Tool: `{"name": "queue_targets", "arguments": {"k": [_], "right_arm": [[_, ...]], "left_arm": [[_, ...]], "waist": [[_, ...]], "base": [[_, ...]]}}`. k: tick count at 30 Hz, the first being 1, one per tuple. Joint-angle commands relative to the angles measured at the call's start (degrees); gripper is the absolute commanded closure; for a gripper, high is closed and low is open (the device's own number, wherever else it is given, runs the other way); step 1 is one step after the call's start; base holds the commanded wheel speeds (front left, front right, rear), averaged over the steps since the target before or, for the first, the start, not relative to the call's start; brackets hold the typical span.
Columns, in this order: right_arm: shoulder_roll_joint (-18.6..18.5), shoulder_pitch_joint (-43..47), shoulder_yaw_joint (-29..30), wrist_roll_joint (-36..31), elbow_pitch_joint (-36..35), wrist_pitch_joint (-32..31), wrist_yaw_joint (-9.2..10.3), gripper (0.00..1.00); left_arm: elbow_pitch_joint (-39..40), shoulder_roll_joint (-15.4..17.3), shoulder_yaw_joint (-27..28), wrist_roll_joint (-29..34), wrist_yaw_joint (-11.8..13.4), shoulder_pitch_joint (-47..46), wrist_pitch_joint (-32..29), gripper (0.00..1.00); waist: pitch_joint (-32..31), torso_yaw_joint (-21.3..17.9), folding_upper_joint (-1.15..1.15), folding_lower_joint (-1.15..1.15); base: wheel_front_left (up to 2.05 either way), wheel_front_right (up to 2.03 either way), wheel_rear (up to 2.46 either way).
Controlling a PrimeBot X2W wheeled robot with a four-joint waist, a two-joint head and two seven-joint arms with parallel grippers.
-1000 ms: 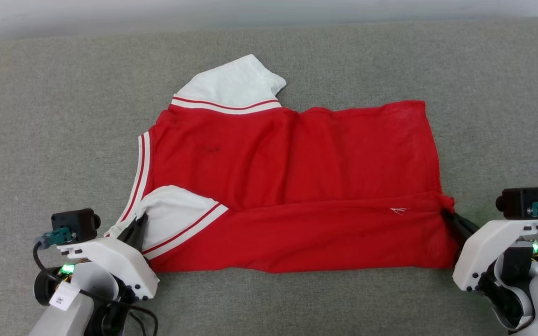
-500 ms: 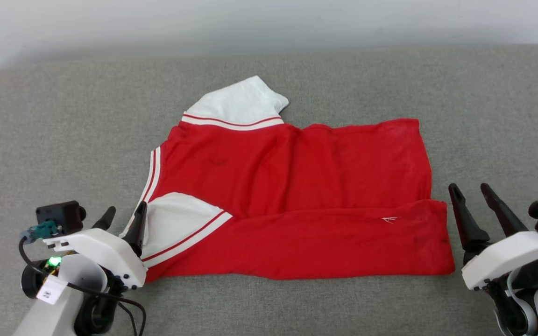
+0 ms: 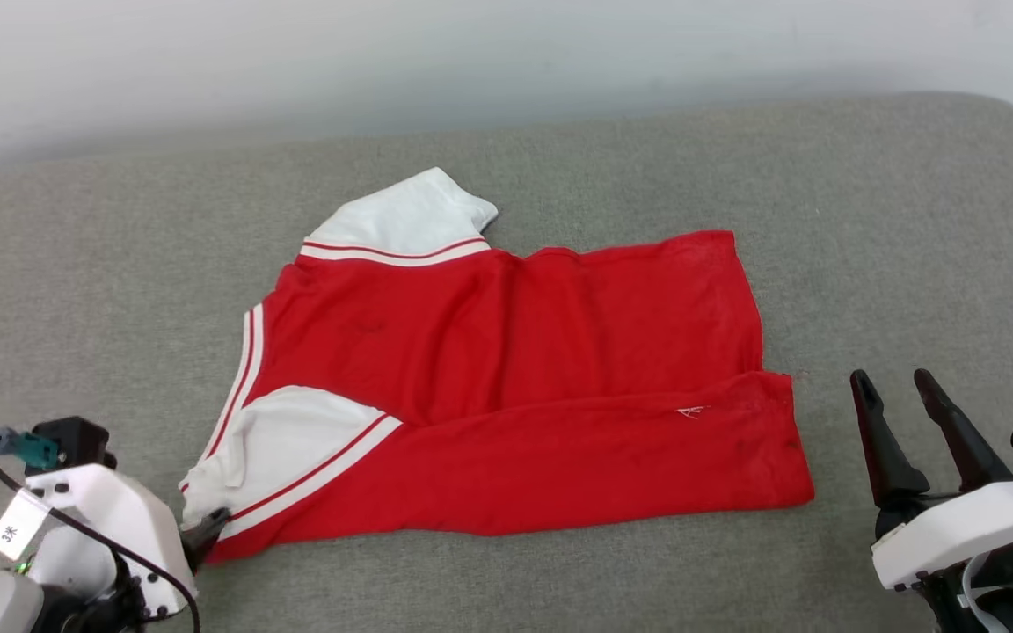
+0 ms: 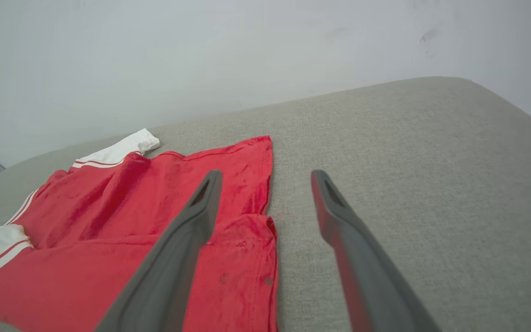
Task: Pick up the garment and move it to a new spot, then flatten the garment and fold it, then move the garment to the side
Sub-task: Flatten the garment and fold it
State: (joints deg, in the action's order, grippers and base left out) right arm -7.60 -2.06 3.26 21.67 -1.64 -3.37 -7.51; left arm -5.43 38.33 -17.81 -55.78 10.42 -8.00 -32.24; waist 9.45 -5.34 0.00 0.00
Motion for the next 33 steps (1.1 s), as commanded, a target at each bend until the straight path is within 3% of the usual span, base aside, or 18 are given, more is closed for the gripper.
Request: {"name": "queue_targets", "arguments": {"k": [1,6,7,8,9,14,15,24,33], "right_arm": [[0.27,0.32,0.17,-0.21,-0.13,-0.06,0.05,0.00],[1.06,-0.59,0.10,0.13,-1.19,0.19,0.05,0.00],[1.11,-0.61,0.25,0.04,-0.99,-0.13,0.05,0.00],[1.16,-0.82,0.24,0.05,-1.01,-0.12,0.05,0.00],[1.12,-0.94,0.53,0.00,-0.98,-0.29,0.05,0.00],[1.22,-1.20,2.38,1.50,-0.91,-2.43,0.04,0.00],[0.01,-1.18,3.30,2.22,0.05,-7.23,0.05,0.00],[-2.53,-2.92,2.89,1.90,2.24,-31.36,0.04,0.00],[-2.96,-8.38,-3.13,2.50,7.93,-37.68,0.04,0.00]], "left_arm": [[-0.15,0.08,0.19,-0.07,0.21,0.29,-0.12,0.00],[-2.82,-1.31,-0.65,-2.54,0.50,1.48,-3.06,0.00],[-3.40,-1.79,-1.01,-3.13,0.35,1.63,-3.72,0.10],[-3.69,-2.45,-1.39,-3.47,0.11,1.66,-4.06,0.68],[-3.94,-3.07,-1.68,-3.86,-0.16,1.56,-4.23,1.00],[-4.17,-3.74,-2.41,-3.57,-1.13,1.06,-3.53,1.00],[-3.27,-3.05,-1.81,-2.13,-1.54,-0.11,-1.41,1.00],[3.46,-1.17,-1.66,3.15,-1.18,-4.01,2.97,1.00],[9.23,-1.50,-3.15,6.09,0.06,-5.81,3.66,1.00]], "waist": [[0.89,-0.75,0.00,0.00],[3.14,-1.99,0.00,0.00],[3.43,-2.15,0.00,0.00],[3.61,-2.24,0.00,0.00],[3.73,-2.28,0.00,0.00],[3.21,-1.86,0.00,0.00],[2.48,-1.26,0.00,0.00],[3.11,1.92,0.00,0.00],[6.66,3.73,0.00,0.00]], "base": [[0.00,0.00,0.00],[0.00,0.00,0.00],[0.00,0.00,0.00],[0.00,0.00,0.00],[0.00,0.00,0.00],[0.00,0.00,0.00],[0.00,0.00,0.00],[0.00,0.00,0.00],[0.00,0.00,0.00]]}}
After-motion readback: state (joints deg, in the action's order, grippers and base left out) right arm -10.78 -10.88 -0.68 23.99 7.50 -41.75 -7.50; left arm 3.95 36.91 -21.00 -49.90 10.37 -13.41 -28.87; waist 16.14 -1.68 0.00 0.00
